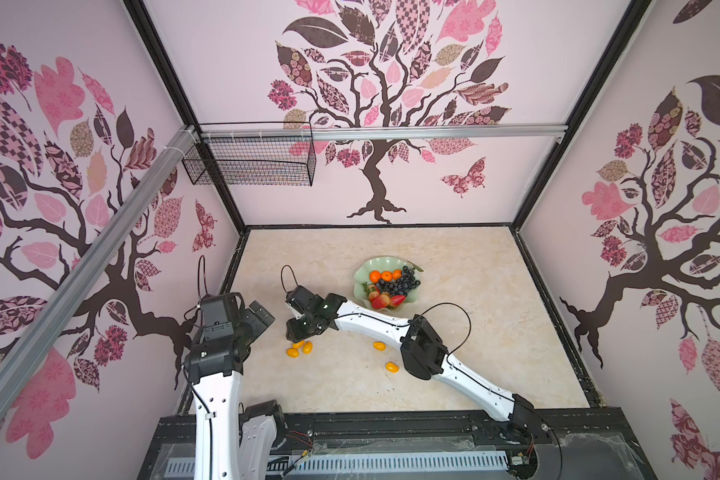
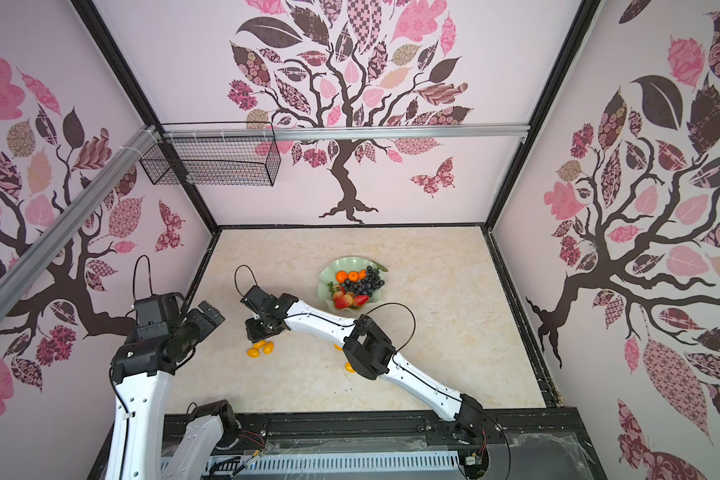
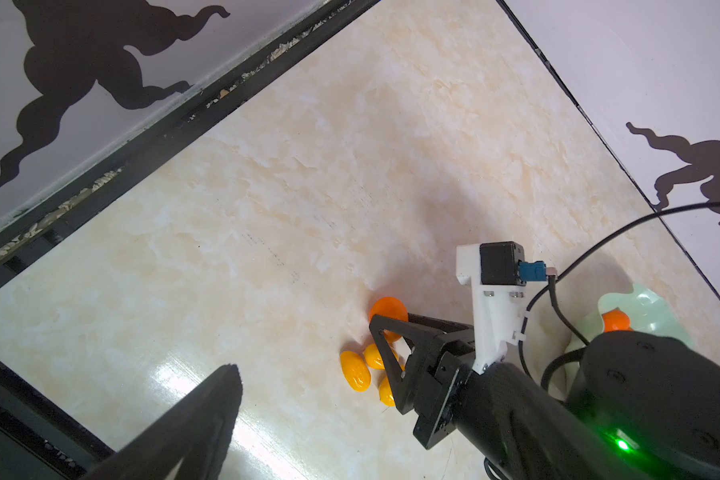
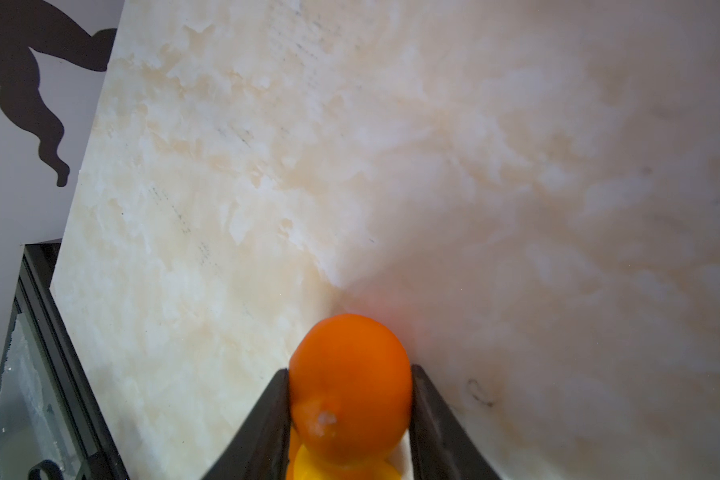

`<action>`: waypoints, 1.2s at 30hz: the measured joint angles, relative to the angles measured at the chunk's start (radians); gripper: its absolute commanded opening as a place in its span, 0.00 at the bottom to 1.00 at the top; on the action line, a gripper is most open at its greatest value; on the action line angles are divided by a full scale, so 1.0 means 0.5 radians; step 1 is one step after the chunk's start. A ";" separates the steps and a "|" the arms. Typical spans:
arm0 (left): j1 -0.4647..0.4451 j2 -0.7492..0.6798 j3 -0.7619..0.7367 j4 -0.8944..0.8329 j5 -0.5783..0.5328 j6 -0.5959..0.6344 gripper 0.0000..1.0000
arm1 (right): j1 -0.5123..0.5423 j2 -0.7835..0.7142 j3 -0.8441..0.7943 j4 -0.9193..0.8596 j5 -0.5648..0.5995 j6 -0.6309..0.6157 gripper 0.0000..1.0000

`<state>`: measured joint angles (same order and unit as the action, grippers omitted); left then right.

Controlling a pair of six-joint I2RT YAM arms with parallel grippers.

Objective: Place and organize the fake fruits in the fruit bowl
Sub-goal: 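Lift the orange with the right gripper and carry it over the bowl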

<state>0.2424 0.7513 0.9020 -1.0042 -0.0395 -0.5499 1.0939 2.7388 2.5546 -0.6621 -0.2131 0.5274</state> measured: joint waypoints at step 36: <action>-1.039 0.574 0.024 0.761 0.309 -0.025 0.98 | -0.452 -1.607 -1.823 0.407 0.309 0.052 0.38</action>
<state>-0.2771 1.0382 0.9138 -0.6235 0.1150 -0.5625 0.8677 1.9354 1.6428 -0.4583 -0.0586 0.5533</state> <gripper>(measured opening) 0.983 0.418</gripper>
